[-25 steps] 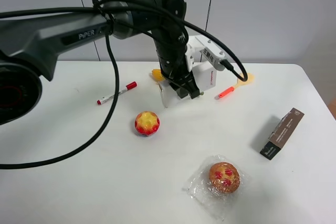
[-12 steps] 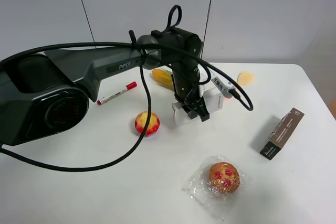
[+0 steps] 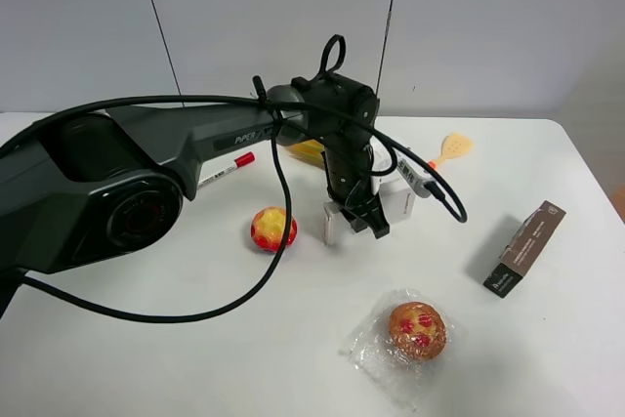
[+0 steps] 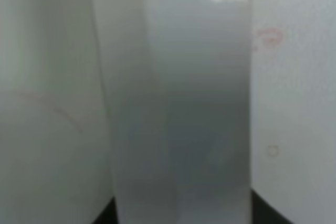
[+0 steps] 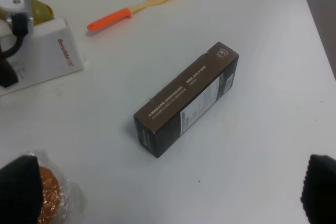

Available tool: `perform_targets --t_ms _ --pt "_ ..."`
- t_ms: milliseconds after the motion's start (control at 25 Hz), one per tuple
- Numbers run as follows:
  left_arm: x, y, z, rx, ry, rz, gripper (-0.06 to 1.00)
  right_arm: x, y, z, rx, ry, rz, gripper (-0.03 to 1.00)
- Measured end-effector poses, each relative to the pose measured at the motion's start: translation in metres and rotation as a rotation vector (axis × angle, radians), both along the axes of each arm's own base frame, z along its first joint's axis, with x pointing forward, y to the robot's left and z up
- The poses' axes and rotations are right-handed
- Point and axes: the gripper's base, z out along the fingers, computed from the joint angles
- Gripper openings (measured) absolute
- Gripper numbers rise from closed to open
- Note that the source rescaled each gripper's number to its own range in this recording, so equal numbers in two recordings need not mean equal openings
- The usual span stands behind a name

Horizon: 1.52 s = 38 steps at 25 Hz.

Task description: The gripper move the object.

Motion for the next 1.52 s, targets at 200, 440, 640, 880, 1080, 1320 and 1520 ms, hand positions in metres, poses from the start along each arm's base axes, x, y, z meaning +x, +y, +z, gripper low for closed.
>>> perform_targets --t_ms 200,440,640,880,1080,1320,1520 --pt "0.002 0.001 -0.001 0.018 -0.022 -0.006 0.08 0.0 0.0 0.0 0.0 0.0 0.0 1.0" --pt "0.001 0.0 -0.004 0.013 0.001 0.007 0.73 0.0 0.0 0.0 0.0 0.0 0.0 1.0" --pt "0.0 -0.001 0.001 -0.002 0.013 0.064 0.82 0.0 0.0 0.0 0.0 0.0 0.0 1.0" --pt "-0.002 0.002 0.033 -0.023 -0.002 0.076 0.83 0.0 0.0 0.0 0.0 0.0 0.0 1.0" --pt "-0.003 0.006 0.074 -0.044 -0.021 0.097 0.83 0.0 0.0 0.0 0.0 0.0 0.0 1.0" --pt "0.0 0.018 0.124 -0.098 -0.077 0.159 0.83 0.0 0.0 0.0 0.0 0.0 0.0 1.0" --pt "0.004 0.045 0.168 -0.101 -0.156 0.219 0.83 0.0 0.0 0.0 0.0 0.0 0.0 1.0"
